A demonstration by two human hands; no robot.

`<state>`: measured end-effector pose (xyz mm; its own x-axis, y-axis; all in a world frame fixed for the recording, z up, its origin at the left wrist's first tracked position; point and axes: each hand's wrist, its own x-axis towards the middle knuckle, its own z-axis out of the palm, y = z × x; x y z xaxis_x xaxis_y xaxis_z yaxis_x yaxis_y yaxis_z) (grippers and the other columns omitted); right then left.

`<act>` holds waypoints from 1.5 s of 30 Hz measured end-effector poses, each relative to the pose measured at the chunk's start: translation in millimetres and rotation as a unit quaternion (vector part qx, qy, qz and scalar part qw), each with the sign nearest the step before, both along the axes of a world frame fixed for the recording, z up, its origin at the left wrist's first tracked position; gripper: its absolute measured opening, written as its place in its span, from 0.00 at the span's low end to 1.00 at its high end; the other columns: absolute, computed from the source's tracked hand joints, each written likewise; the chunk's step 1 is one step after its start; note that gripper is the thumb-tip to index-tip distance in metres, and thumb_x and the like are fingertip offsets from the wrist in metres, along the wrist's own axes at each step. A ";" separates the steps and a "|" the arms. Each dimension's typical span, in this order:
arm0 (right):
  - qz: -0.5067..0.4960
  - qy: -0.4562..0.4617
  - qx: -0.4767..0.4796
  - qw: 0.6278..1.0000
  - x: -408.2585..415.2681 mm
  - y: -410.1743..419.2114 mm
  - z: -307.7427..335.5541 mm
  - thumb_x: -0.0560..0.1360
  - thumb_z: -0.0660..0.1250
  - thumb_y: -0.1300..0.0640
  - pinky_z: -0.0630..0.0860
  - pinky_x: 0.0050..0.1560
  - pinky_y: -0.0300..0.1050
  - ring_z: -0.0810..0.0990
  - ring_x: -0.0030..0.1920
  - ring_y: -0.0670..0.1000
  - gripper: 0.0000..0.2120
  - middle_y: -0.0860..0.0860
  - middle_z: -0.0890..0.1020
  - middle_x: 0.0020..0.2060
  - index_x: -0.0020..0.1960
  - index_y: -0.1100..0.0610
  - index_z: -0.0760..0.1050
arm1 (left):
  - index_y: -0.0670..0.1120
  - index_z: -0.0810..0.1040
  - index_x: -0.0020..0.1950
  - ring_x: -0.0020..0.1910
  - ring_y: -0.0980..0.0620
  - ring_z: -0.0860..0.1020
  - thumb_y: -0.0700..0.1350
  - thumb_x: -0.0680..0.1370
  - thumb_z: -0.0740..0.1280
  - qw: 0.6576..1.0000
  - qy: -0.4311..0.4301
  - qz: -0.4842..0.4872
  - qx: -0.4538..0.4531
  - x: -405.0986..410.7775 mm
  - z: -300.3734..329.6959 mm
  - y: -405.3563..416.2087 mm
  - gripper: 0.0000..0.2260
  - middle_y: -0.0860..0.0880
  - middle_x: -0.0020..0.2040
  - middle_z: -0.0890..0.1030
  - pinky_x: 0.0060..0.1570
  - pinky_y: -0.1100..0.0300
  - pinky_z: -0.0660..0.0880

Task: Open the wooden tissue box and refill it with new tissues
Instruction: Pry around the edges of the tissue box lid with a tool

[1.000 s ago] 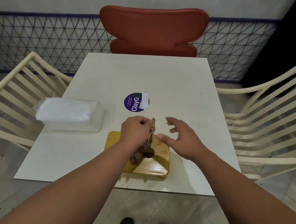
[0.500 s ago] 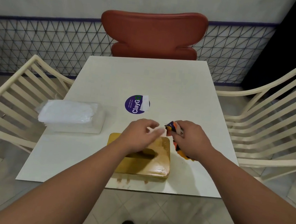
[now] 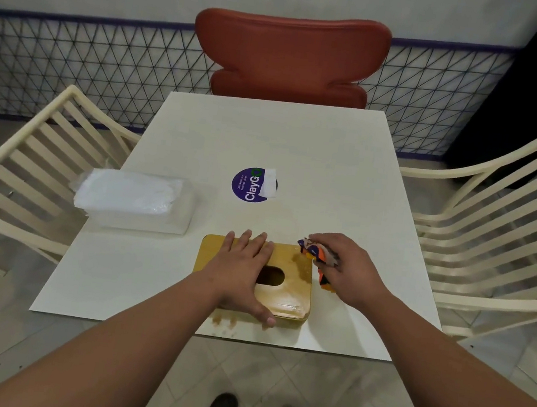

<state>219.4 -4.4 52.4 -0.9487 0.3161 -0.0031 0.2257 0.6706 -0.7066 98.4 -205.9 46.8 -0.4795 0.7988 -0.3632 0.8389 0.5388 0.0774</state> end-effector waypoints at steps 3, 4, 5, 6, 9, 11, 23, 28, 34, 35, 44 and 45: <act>0.043 -0.045 0.044 0.997 -5.4 -6.4 -8.1 0.76 0.70 0.51 0.65 0.56 0.32 0.72 0.60 0.46 0.21 0.47 0.71 0.64 0.67 0.48 0.74 | 0.50 0.41 0.78 0.76 0.43 0.38 0.79 0.56 0.64 1.000 0.001 -0.002 0.002 1.1 -0.1 -0.3 0.62 0.47 0.79 0.41 0.73 0.41 0.38; 0.045 -0.061 0.035 0.997 -5.1 -8.5 -10.9 0.74 0.71 0.47 0.65 0.57 0.34 0.71 0.61 0.46 0.23 0.47 0.69 0.65 0.68 0.48 0.74 | 0.50 0.41 0.78 0.76 0.43 0.38 0.79 0.56 0.64 1.000 0.001 -0.001 0.002 1.0 -0.3 -0.1 0.62 0.47 0.79 0.41 0.73 0.41 0.38; 0.041 -0.064 0.025 0.997 -4.5 -10.3 -14.4 0.73 0.71 0.44 0.66 0.58 0.35 0.71 0.61 0.46 0.26 0.47 0.68 0.66 0.68 0.48 0.73 | 0.50 0.41 0.78 0.76 0.43 0.38 0.79 0.56 0.64 1.000 -0.001 -0.001 0.001 0.9 -0.5 0.2 0.62 0.47 0.79 0.41 0.73 0.41 0.38; 0.032 -0.058 0.017 0.998 -4.1 -11.5 -17.6 0.72 0.71 0.42 0.67 0.58 0.36 0.71 0.61 0.46 0.26 0.46 0.68 0.66 0.68 0.49 0.74 | 0.49 0.41 0.78 0.76 0.43 0.38 0.79 0.56 0.64 1.000 -0.002 0.000 0.001 0.6 -0.6 0.7 0.62 0.47 0.78 0.41 0.73 0.41 0.38; 0.002 -0.024 0.041 0.999 -5.8 -15.2 -24.8 0.75 0.67 0.42 0.71 0.58 0.41 0.73 0.60 0.46 0.20 0.45 0.72 0.63 0.63 0.50 0.79 | 0.49 0.41 0.78 0.76 0.43 0.38 0.79 0.55 0.64 1.000 -0.001 -0.001 0.004 1.0 -1.3 0.8 0.62 0.47 0.79 0.41 0.73 0.41 0.38; -0.014 0.004 0.052 0.999 -10.7 -17.4 -26.7 0.77 0.66 0.45 0.73 0.54 0.42 0.75 0.57 0.48 0.14 0.45 0.75 0.57 0.58 0.49 0.82 | 0.49 0.41 0.78 0.76 0.43 0.38 0.79 0.55 0.64 1.000 0.000 -0.001 0.004 1.3 -1.5 0.2 0.62 0.47 0.79 0.42 0.73 0.41 0.39; -0.027 0.000 0.049 0.998 -13.5 -14.4 -23.3 0.70 0.74 0.46 0.71 0.52 0.37 0.76 0.52 0.44 0.19 0.44 0.78 0.52 0.59 0.49 0.81 | 0.49 0.41 0.78 0.76 0.44 0.38 0.78 0.56 0.64 1.000 -0.001 -0.003 0.006 0.9 -1.8 -0.2 0.61 0.47 0.79 0.42 0.73 0.40 0.39; 0.050 0.020 0.112 0.992 -8.3 -14.9 -25.4 0.72 0.72 0.55 0.75 0.47 0.43 0.79 0.49 0.51 0.11 0.49 0.81 0.50 0.54 0.54 0.82 | 0.49 0.41 0.78 0.76 0.44 0.38 0.78 0.56 0.64 1.000 0.000 -0.004 0.007 0.3 -2.1 0.3 0.61 0.47 0.79 0.42 0.73 0.40 0.39; 0.004 0.014 0.136 0.991 -16.6 -13.4 -24.2 0.73 0.70 0.57 0.70 0.44 0.40 0.78 0.48 0.51 0.09 0.49 0.79 0.52 0.53 0.55 0.83 | 0.49 0.41 0.78 0.76 0.44 0.39 0.79 0.56 0.64 1.000 0.003 -0.004 0.009 0.9 -2.5 -0.1 0.61 0.47 0.79 0.42 0.73 0.41 0.39; 0.033 0.010 0.136 0.990 -14.9 -13.8 -24.4 0.73 0.71 0.56 0.71 0.44 0.40 0.79 0.48 0.51 0.10 0.49 0.79 0.52 0.53 0.55 0.83 | 0.49 0.41 0.78 0.76 0.44 0.39 0.79 0.57 0.64 1.000 0.003 -0.005 0.009 1.1 -2.5 -0.4 0.61 0.47 0.79 0.42 0.73 0.41 0.38; 0.054 0.003 0.148 0.987 -18.1 -19.7 -24.1 0.73 0.69 0.53 0.76 0.46 0.46 0.78 0.50 0.50 0.11 0.47 0.79 0.53 0.55 0.51 0.81 | 0.50 0.41 0.78 0.76 0.44 0.39 0.79 0.56 0.63 1.000 0.005 -0.004 0.006 0.2 -4.9 0.5 0.61 0.47 0.79 0.42 0.73 0.41 0.38; 0.089 0.002 0.149 0.985 -16.3 -20.2 -23.1 0.73 0.69 0.53 0.76 0.46 0.47 0.78 0.50 0.50 0.12 0.47 0.79 0.53 0.55 0.51 0.81 | 0.50 0.41 0.78 0.76 0.44 0.39 0.79 0.57 0.63 1.000 0.005 -0.005 0.006 0.3 -4.5 0.5 0.61 0.47 0.79 0.42 0.73 0.40 0.39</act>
<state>203.1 -24.6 29.4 -0.9890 0.1308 0.0692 0.0829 0.8770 -0.4733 98.7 -205.4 42.3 -0.4745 0.8077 -0.3499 0.8452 0.5291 0.0755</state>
